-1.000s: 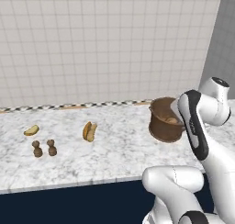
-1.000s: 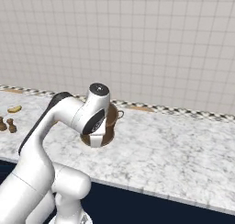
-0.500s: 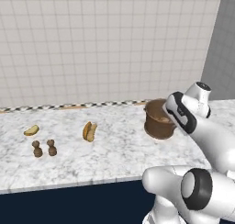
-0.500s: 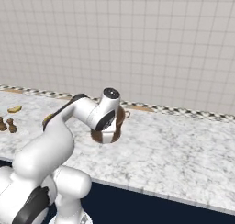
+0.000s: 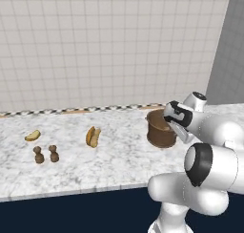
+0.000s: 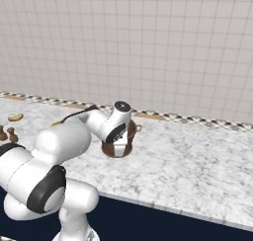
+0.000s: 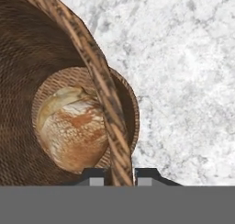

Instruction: Open the cabinet, pick up the bread from the cabinet and place it in the basket. Then move the basket to the dining counter.

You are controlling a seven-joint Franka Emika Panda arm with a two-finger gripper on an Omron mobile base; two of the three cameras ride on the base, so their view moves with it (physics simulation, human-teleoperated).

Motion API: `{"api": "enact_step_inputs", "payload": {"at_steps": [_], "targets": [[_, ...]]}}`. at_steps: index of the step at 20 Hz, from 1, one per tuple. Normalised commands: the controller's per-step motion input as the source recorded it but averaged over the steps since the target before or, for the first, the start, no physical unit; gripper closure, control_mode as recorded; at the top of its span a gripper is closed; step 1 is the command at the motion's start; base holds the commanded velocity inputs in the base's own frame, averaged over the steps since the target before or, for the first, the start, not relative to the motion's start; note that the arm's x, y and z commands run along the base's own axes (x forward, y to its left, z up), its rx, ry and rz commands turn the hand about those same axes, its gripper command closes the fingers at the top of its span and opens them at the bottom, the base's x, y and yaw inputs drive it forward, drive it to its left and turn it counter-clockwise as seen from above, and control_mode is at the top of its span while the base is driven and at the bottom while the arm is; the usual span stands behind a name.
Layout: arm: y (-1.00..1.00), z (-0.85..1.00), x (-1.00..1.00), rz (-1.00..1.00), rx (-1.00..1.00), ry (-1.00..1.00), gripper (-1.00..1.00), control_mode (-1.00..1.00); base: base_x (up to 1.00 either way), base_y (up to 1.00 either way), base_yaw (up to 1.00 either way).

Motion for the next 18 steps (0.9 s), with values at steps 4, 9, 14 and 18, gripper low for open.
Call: {"api": "enact_step_inputs", "payload": {"at_steps": [4, 9, 14, 18], "targets": [[0.00, -0.53, 0.21, 0.00, -0.03, 0.04, 1.00, -1.00, 0.00, 0.00, 0.00], [0.00, -0.15, 0.06, 0.00, 0.00, -0.02, -1.00, -1.00, 0.00, 0.00, 0.00], [0.00, 0.23, -0.16, 0.00, 0.04, -0.18, -1.00, -1.00, 0.00, 0.00, 0.00], [0.00, 0.39, -0.50, 0.00, 0.05, -0.33, -1.00, -1.00, 0.00, 0.00, 0.00]]}}
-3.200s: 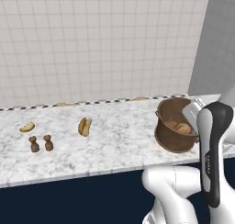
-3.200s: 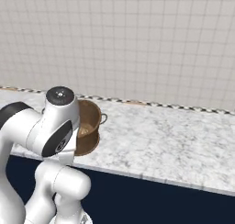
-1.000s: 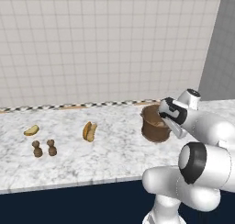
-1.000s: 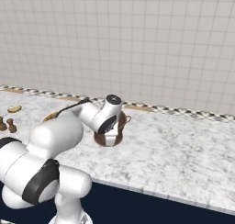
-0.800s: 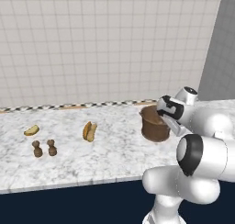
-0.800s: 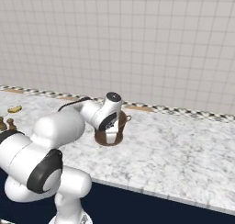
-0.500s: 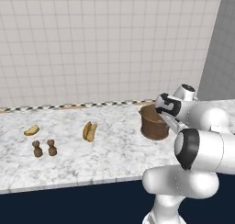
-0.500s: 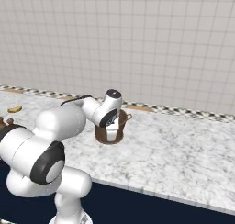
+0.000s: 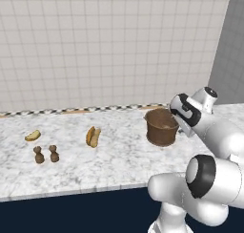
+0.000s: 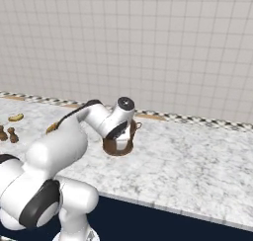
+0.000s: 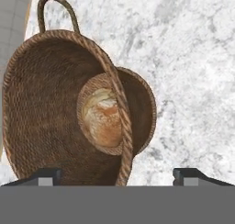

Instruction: Open the cabinet, pick up the bread from the cabinet and place it in the basket. Then move the basket to the dining counter.

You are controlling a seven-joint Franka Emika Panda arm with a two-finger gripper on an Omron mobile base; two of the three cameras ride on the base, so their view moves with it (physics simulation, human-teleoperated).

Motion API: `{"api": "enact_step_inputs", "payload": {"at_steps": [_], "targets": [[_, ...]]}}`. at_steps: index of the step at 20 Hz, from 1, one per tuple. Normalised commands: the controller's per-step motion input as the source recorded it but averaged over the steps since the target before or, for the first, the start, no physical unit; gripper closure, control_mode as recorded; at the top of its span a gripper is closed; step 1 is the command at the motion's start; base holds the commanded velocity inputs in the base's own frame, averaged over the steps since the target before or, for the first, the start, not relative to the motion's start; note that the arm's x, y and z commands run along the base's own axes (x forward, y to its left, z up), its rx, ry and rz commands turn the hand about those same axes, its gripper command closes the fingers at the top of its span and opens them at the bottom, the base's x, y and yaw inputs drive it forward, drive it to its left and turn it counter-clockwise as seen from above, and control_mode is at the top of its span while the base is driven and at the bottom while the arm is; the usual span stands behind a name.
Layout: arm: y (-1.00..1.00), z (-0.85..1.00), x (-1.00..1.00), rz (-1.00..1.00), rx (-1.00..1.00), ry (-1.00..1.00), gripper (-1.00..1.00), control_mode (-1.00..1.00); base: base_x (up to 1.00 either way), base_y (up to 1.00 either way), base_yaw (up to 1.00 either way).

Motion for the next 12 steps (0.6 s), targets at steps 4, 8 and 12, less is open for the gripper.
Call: {"api": "enact_step_inputs", "payload": {"at_steps": [4, 8, 12], "targets": [[0.00, 0.63, -0.69, 0.02, 0.01, -0.19, -1.00, -1.00, 0.00, 0.00, 0.00], [0.00, 0.76, -0.93, 0.07, 0.00, -0.09, -1.00, -1.00, 0.00, 0.00, 0.00], [0.04, 0.75, -1.00, 0.12, 0.00, -0.12, -1.00, -1.00, 0.00, 0.00, 0.00]]}}
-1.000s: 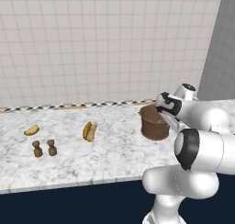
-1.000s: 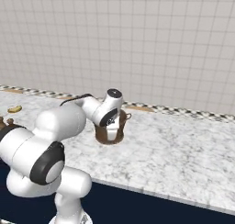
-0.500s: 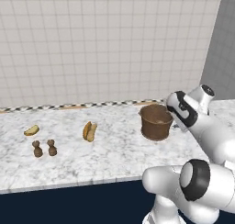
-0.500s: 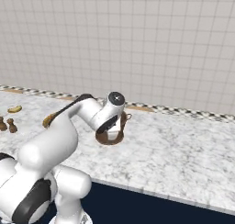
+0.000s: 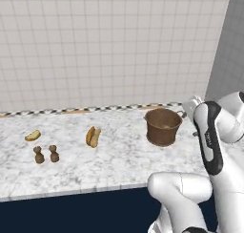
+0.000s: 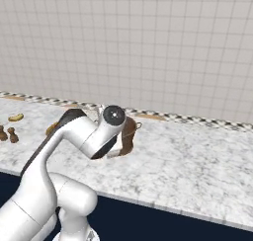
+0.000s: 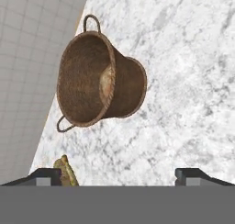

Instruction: Open the cabinet, pick up the bread from the cabinet and place it in the basket. Then move the basket to the dining counter.

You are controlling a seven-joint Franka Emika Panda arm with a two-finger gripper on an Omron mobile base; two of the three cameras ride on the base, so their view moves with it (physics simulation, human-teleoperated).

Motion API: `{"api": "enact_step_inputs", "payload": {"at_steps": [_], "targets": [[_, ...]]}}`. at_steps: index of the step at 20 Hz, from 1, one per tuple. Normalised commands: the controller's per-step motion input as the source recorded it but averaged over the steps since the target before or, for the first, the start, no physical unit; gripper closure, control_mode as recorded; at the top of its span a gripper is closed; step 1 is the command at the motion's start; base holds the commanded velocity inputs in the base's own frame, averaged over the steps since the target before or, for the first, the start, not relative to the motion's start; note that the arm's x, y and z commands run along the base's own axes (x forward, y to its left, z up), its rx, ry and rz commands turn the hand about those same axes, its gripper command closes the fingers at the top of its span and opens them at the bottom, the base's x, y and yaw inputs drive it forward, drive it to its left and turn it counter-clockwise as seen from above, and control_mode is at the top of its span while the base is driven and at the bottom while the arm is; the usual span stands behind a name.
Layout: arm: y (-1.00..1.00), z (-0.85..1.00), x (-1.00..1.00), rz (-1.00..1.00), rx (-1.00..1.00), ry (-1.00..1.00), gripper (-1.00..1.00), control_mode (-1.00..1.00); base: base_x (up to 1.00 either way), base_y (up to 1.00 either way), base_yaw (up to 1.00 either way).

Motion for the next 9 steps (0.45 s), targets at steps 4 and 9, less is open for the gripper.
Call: {"api": "enact_step_inputs", "payload": {"at_steps": [4, 9], "targets": [[0.42, 0.68, -1.00, 0.18, 0.07, -0.16, -1.00, -1.00, 0.00, 0.00, 0.00], [0.47, 0.95, -0.90, 0.21, 0.01, -0.31, -1.00, -1.00, 0.00, 0.00, 0.00]]}}
